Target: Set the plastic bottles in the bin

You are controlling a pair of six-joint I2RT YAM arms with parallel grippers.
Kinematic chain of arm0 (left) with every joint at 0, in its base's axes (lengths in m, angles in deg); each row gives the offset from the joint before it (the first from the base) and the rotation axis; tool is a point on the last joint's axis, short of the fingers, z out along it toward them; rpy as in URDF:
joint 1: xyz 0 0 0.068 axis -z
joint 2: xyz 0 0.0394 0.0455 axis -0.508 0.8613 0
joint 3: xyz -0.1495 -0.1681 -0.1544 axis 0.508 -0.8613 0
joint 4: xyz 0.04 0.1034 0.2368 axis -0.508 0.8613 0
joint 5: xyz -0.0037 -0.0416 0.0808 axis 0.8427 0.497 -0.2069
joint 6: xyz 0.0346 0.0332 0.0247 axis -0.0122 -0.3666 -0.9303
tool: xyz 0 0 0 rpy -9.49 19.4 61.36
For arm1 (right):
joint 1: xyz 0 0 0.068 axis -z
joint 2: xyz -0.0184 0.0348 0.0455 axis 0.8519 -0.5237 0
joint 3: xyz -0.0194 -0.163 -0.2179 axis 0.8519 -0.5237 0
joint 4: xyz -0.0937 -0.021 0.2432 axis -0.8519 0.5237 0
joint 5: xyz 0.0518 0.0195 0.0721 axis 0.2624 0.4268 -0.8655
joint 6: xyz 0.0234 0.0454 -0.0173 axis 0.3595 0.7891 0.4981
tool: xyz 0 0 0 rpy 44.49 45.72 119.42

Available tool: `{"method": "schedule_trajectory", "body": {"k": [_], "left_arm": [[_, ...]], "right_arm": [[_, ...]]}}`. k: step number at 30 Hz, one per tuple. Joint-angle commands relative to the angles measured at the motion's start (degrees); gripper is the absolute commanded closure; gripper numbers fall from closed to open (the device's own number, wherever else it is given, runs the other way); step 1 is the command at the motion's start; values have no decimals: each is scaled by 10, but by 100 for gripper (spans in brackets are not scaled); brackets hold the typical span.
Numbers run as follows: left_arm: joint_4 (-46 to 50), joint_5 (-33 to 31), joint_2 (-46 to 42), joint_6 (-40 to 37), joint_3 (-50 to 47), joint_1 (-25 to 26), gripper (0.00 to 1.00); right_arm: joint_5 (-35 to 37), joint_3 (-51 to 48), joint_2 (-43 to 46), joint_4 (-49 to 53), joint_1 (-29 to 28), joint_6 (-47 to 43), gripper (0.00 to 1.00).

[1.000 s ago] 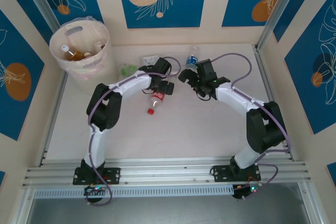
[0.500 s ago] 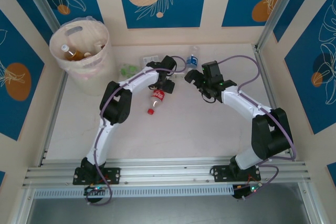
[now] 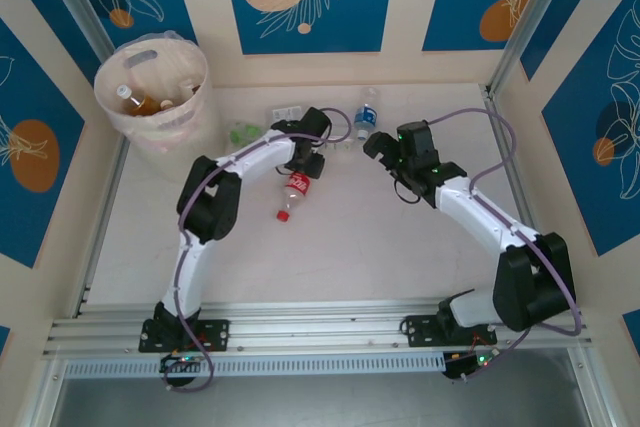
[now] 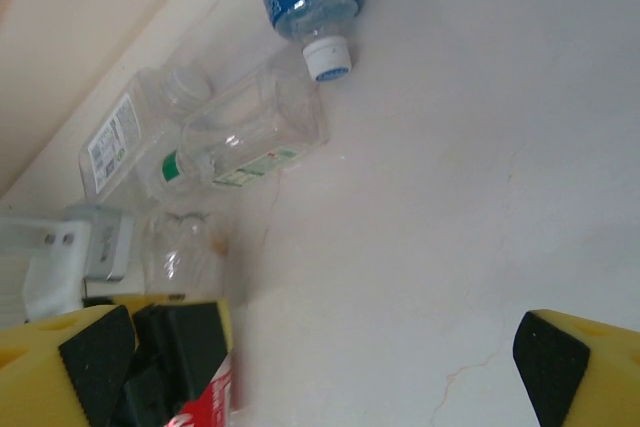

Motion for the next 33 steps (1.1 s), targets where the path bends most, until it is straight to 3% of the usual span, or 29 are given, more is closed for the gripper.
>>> {"method": "schedule_trajectory", "body": {"k": [1, 5, 8, 13, 25, 33], "left_arm": [[-72, 35, -101, -1, -53, -1, 59], [-145, 66, -192, 6, -139, -1, 67], [-190, 75, -252, 7, -188, -1, 85], [-254, 73, -334, 5, -251, -3, 100], [-433, 0, -494, -31, -394, -11, 100], [-507, -21, -563, -86, -417, -22, 100]], "right_arm": [[27, -28, 36, -25, 5, -17, 0], [-23, -66, 74, -93, 10, -59, 0], [-60, -80, 96, -134, 11, -92, 0], [-103, -80, 115, -159, 11, -153, 0], [-190, -95, 136, -226, 6, -198, 0], [-168, -123, 136, -308, -34, -285, 1]]}}
